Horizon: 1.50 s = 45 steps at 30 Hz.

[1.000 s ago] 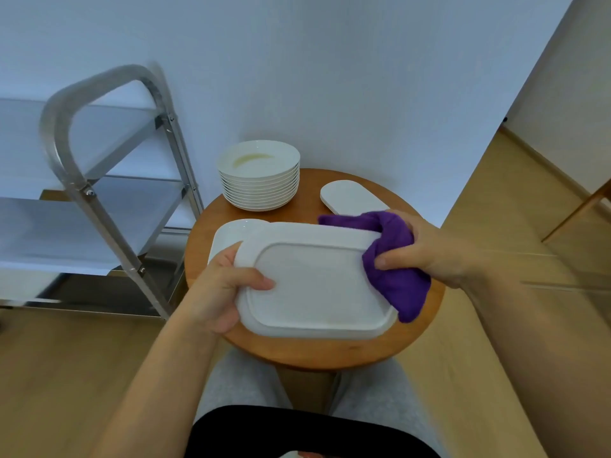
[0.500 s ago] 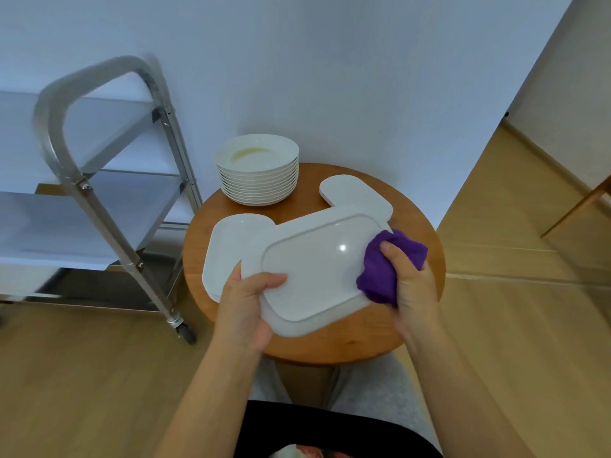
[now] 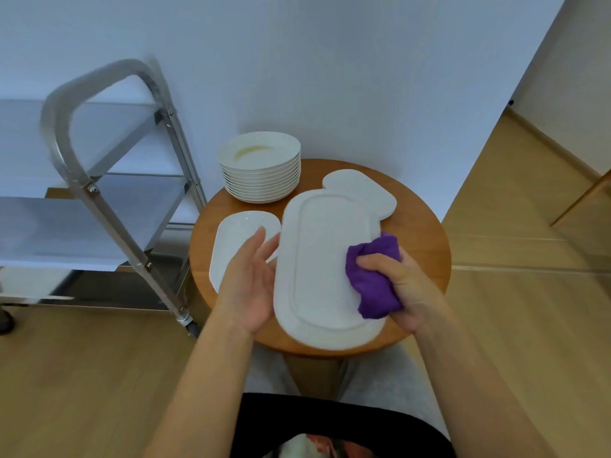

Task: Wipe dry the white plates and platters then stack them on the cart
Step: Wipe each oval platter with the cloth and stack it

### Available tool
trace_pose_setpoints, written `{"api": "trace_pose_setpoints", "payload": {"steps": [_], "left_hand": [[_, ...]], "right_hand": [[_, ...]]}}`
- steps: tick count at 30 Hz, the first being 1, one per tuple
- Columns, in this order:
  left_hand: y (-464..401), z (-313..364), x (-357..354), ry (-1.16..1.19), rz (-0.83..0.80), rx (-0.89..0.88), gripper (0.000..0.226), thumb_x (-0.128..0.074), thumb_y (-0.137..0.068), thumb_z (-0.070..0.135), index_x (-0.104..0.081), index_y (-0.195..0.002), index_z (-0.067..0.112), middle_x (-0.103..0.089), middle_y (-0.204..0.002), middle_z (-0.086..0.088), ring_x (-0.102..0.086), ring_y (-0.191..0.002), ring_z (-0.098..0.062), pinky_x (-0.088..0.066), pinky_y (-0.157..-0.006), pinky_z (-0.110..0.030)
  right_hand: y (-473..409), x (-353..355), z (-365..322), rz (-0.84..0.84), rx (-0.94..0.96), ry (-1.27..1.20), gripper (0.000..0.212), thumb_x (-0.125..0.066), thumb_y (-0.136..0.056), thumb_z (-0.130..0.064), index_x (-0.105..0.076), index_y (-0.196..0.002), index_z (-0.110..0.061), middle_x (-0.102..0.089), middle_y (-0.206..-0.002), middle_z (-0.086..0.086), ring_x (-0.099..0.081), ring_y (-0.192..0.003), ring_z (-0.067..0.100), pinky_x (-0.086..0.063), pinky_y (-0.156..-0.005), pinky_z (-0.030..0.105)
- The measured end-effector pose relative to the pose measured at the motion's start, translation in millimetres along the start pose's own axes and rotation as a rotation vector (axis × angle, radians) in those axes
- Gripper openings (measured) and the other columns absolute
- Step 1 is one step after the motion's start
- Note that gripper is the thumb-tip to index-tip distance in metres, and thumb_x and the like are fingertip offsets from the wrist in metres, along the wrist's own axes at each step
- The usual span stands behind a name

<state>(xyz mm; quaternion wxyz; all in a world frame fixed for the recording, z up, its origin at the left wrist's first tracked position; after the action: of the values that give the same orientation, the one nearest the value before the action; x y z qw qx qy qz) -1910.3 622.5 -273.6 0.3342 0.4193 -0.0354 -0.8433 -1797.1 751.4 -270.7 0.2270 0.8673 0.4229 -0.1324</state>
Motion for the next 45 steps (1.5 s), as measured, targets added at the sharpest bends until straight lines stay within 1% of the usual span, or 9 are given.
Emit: {"api": "trace_pose_setpoints", "payload": {"steps": [5,11,21,23,26,29,32,38,45], "left_hand": [[-9.7,1.1,-4.1,-0.121,-0.031,0.103,0.022,-0.067,-0.073,0.03,-0.078,-0.087,0.019,-0.073,-0.101,-0.011,-0.071,-0.088,-0.028,-0.058,-0.063,-0.042],[-6.2,15.4,-8.3,-0.036,-0.106,-0.082,0.045,-0.065,-0.074,0.034,-0.064,-0.115,0.016,-0.07,-0.11,-0.012,-0.069,-0.096,-0.029,-0.057,-0.067,-0.041],[-4.0,-11.5,-20.2,-0.053,0.265,-0.332,0.029,-0.06,-0.077,0.049,-0.06,-0.103,0.034,-0.074,-0.094,0.007,-0.071,-0.085,-0.017,-0.059,-0.069,-0.037],[-2.2,-10.3,-18.0,-0.118,0.309,-0.337,0.028,-0.05,-0.08,0.058,-0.06,-0.095,0.037,-0.073,-0.086,0.011,-0.07,-0.082,-0.016,-0.057,-0.062,-0.031],[3.1,-9.8,-19.8,-0.223,0.326,-0.334,0.036,-0.041,-0.076,0.067,-0.057,-0.09,0.039,-0.071,-0.085,0.011,-0.066,-0.082,-0.016,-0.052,-0.055,-0.026],[8.6,-9.9,-26.3,-0.373,0.272,-0.36,0.042,-0.04,-0.062,0.072,-0.056,-0.086,0.04,-0.068,-0.078,0.017,-0.066,-0.075,-0.013,-0.05,-0.046,-0.017],[8.4,-16.3,-29.1,-0.474,0.172,-0.375,0.033,-0.04,-0.079,0.062,-0.059,-0.086,0.036,-0.07,-0.072,0.022,-0.066,-0.071,0.003,-0.047,-0.049,-0.009],[6.0,-19.4,-22.8,-0.544,0.173,-0.374,0.032,-0.038,-0.09,0.053,-0.063,-0.088,0.034,-0.073,-0.078,0.011,-0.069,-0.076,-0.004,-0.053,-0.058,-0.016],[-0.1,10.5,-0.9,-0.376,0.345,-0.361,0.026,-0.043,-0.092,0.052,-0.06,-0.088,0.032,-0.071,-0.089,0.0,-0.068,-0.085,-0.02,-0.054,-0.071,-0.033]], "right_hand": [[-0.5,-3.7,-4.1,-0.01,0.03,0.22,0.07,-0.083,-0.05,-0.022,-0.057,-0.115,-0.024,-0.071,-0.099,0.002,-0.068,-0.091,0.024,-0.056,-0.065,0.033],[16.7,-2.5,19.3,0.1,0.186,0.17,0.073,-0.084,-0.054,-0.028,-0.049,-0.117,-0.034,-0.067,-0.101,-0.009,-0.068,-0.088,0.011,-0.055,-0.062,0.023],[33.0,-7.5,46.2,0.569,0.369,0.119,0.076,-0.066,-0.086,-0.023,-0.02,-0.146,-0.024,-0.046,-0.134,0.007,-0.055,-0.104,0.012,-0.048,-0.059,0.008],[37.9,-13.4,51.0,0.618,0.348,0.342,0.081,-0.064,-0.088,-0.026,-0.012,-0.15,-0.023,-0.029,-0.149,0.007,-0.041,-0.125,0.019,-0.044,-0.084,0.009],[42.8,-21.2,54.5,0.659,0.35,0.555,0.074,-0.056,-0.093,-0.027,-0.011,-0.151,-0.019,-0.007,-0.159,0.006,-0.006,-0.144,0.017,-0.012,-0.115,0.03],[36.3,-26.1,53.6,0.641,0.324,0.624,0.066,-0.045,-0.097,-0.034,-0.01,-0.151,-0.021,-0.002,-0.16,0.003,0.001,-0.145,0.015,-0.003,-0.119,0.038],[23.1,-38.7,38.0,0.564,0.399,0.728,0.062,-0.033,-0.099,-0.039,-0.002,-0.151,-0.023,0.002,-0.16,-0.003,0.007,-0.145,0.01,0.0,-0.119,0.035],[1.3,-67.3,-3.4,0.185,0.547,0.785,0.057,-0.031,-0.101,-0.036,-0.005,-0.151,-0.026,-0.007,-0.159,-0.008,-0.005,-0.145,0.01,-0.016,-0.118,0.042],[21.8,-75.6,28.7,-0.172,0.647,0.978,0.051,-0.036,-0.095,-0.038,-0.008,-0.135,-0.053,-0.007,-0.14,-0.042,-0.003,-0.136,-0.017,-0.003,-0.112,0.01]]}}
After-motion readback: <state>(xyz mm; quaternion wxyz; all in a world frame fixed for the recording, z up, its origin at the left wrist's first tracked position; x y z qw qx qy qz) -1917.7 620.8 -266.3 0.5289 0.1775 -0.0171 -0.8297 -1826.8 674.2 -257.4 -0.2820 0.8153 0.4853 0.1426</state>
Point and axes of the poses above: each hand's wrist, its own y-axis away from the middle knuckle, its own x-axis out of the back of the hand, z = x × y, the point moved 6 cm from there along -y, towards the middle knuckle
